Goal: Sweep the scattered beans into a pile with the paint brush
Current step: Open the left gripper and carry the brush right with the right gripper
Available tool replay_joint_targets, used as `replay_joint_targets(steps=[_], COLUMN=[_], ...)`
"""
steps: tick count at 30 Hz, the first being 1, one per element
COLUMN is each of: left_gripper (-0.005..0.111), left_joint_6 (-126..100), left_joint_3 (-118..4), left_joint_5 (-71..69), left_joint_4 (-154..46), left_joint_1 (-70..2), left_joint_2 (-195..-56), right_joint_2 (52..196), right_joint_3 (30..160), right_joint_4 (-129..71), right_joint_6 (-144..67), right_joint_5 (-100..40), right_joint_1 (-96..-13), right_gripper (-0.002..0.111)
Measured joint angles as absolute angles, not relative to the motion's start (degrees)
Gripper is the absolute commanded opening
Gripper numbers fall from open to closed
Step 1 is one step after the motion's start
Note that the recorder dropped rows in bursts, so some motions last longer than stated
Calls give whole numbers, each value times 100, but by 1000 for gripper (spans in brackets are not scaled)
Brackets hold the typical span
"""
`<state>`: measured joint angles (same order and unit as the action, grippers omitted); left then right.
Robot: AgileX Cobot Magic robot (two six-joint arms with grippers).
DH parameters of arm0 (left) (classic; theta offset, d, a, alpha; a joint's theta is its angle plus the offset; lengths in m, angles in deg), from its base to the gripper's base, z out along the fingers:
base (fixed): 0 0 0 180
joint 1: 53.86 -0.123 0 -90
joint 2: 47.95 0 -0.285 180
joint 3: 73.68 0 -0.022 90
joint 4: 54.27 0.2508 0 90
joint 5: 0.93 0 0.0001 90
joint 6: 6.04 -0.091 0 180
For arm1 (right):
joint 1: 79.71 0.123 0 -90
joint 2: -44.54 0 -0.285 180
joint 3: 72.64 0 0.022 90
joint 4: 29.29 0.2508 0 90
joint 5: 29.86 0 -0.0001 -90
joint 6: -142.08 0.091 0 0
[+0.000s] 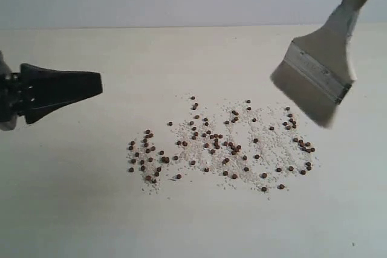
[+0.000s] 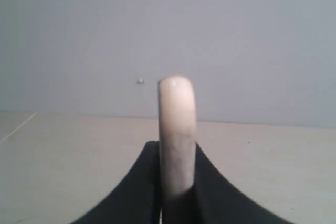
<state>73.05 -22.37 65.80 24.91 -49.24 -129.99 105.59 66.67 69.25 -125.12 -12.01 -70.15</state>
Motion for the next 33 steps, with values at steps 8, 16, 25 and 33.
replay_joint_targets(steps=[8,16,25,33], left_gripper=[0,0,0,0], left_joint_6=[7567,8462,9275,9284], left_joint_3=[-981,-250,311,334], left_joint_5=[5232,3272,1042,-668], left_joint_4=[1596,1385,1426,1610], left_joint_1=[-5033,-5052,-5052,-5056], left_joint_2=[-10363,-7879,-5955,-5656], right_joint_2=[8991,8419,8411,8608], right_joint_3=[6099,5669,5507,5507], right_joint_4=[7015,7028,7028,7028], right_joint_6=[-12572,-12574,-12574,-12370], right_joint_5=[-1576,-1628,-1628,-1462], right_joint_1=[-7015,-7015,-7015,-7015], right_gripper=[0,0,0,0])
